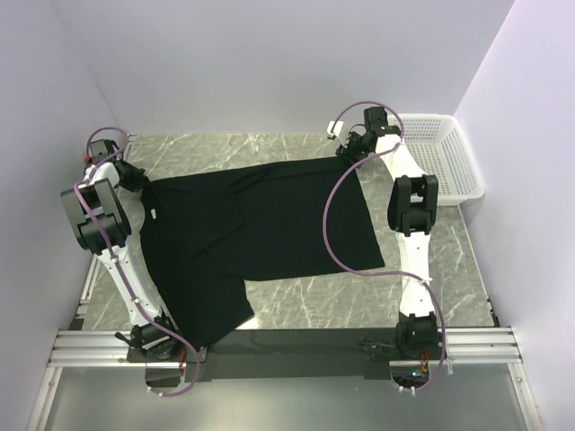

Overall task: Fold and stack the t-shirts
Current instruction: Fold the tshirt

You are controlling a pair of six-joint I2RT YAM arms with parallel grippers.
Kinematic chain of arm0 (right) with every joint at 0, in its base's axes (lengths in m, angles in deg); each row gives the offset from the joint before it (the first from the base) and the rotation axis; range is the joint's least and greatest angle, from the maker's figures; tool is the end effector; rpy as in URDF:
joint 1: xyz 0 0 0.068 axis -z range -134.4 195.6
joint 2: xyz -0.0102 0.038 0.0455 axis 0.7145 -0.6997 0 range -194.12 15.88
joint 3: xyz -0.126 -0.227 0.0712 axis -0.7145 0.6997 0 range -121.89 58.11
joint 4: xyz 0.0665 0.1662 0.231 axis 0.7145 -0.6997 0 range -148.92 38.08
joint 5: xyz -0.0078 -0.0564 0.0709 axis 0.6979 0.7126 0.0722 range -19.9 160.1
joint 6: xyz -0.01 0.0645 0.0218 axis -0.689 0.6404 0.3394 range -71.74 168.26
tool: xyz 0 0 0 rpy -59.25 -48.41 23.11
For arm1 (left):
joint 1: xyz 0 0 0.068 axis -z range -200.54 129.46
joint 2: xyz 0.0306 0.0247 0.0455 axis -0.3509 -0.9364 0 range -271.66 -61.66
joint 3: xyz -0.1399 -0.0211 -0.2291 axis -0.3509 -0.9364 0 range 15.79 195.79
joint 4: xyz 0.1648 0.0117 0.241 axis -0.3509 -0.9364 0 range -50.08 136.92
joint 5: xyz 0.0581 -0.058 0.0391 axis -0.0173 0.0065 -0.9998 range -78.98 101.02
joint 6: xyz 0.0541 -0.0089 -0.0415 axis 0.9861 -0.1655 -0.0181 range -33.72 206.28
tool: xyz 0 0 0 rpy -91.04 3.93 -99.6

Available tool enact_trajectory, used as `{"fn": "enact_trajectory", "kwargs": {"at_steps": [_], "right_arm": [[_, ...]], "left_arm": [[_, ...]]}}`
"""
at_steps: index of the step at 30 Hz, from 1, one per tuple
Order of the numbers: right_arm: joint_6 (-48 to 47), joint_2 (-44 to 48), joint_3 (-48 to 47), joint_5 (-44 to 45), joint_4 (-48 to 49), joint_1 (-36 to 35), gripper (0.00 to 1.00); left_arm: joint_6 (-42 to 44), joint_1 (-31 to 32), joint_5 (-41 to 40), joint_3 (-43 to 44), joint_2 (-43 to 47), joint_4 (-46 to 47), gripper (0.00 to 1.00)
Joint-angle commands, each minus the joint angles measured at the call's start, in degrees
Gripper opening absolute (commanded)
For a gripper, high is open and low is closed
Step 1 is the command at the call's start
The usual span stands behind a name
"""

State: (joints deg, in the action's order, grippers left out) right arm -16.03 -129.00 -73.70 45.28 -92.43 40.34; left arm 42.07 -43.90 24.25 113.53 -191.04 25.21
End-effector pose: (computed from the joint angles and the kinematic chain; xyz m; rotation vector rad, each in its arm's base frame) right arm 0.5861 0.0773 0.1587 -1.5019 1.8602 0.0703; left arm 0.4911 0.1981 0.1173 -1.3202 2.1476 -0.4384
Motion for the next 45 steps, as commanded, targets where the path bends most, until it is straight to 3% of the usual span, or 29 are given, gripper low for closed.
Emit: {"fn": "enact_trajectory", "kwargs": {"at_steps": [1,16,19,20,22,32,45], "right_arm": [[-1.80,-1.81,-2.93,-1.72,-1.94,-0.37,0.54],[-5.75,-4.45,-5.74,1.00,-5.37,-1.16,0.47],[-6.28,-4.36,-5.48,0.91,-5.28,-1.33,0.35],[-6.11,-4.10,-5.13,0.65,-4.58,-1.25,0.22],[-6.02,-2.70,-2.68,0.21,-3.70,-1.25,0.16],[-4.96,7.67,10.95,-2.95,3.85,1.47,0.05],[-9.98,19.98,31.61,-5.68,14.93,2.71,0.05]], "left_arm": [[0.09,-0.46,0.74,0.79,-0.96,0.53,0.01],[0.00,-0.46,0.74,0.18,-0.78,0.53,0.01],[0.00,-0.46,0.74,0.18,-0.70,0.36,0.01],[0.08,-0.46,0.65,0.18,-0.70,0.36,0.01],[0.08,-0.38,0.65,0.26,-0.70,0.27,0.01],[0.08,-0.47,0.56,0.88,-0.61,0.09,0.01],[-0.09,-1.25,0.48,1.67,-1.31,-0.43,0.01]]}}
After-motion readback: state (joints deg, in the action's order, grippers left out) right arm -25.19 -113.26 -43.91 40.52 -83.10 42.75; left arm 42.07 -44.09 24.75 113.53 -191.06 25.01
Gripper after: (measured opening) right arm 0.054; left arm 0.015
